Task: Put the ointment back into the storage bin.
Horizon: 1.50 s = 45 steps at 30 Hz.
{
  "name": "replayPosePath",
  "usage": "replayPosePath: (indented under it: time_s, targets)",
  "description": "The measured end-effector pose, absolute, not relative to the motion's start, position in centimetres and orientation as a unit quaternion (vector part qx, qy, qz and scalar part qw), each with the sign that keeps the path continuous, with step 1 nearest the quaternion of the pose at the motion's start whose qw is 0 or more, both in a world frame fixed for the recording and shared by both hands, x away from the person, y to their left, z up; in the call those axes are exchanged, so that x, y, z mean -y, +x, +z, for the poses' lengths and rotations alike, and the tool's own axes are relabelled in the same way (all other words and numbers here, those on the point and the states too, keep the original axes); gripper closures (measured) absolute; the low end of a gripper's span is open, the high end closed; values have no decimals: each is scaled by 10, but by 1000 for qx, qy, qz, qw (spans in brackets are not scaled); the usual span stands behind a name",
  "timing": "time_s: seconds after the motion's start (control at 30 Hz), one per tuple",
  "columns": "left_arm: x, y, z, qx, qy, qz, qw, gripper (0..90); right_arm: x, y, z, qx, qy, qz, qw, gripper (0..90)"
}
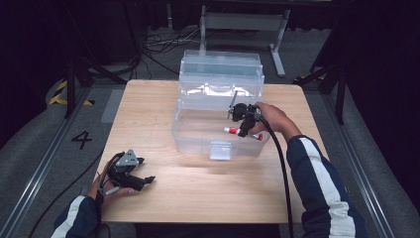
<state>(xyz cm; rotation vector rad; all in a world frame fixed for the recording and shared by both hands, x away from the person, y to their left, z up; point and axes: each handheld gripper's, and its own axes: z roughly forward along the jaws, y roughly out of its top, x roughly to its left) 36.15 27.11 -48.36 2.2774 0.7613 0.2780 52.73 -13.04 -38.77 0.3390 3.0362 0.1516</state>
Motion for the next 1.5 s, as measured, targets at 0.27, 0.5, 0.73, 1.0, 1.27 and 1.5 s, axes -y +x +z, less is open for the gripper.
replayPosePath:
  time_s: [0.27, 0.5, 0.73, 1.0, 1.27, 1.5]
  targets:
    - [-271, 362, -484, -295, 881, 107, 354, 174, 133, 527, -393, -992, 115, 47, 33, 701]
    - [-271, 361, -484, -295, 881, 108, 354, 174, 135, 527, -391, -991, 122, 44, 39, 680]
    - [-271, 361, -484, -294, 881, 108, 354, 174, 141, 523, -381, -988, 126, 71, 48, 657]
    - [-271, 361, -484, -295, 881, 108, 354, 174, 156, 512, -362, -978, 131, 146, 71, 635]
    - [-271, 362, -484, -295, 881, 108, 354, 174, 172, 501, -349, -961, 138, 214, 109, 609]
    - [-268, 364, -480, -301, 885, 104, 339, 176, 187, 493, -344, -948, 138, 261, 120, 629]
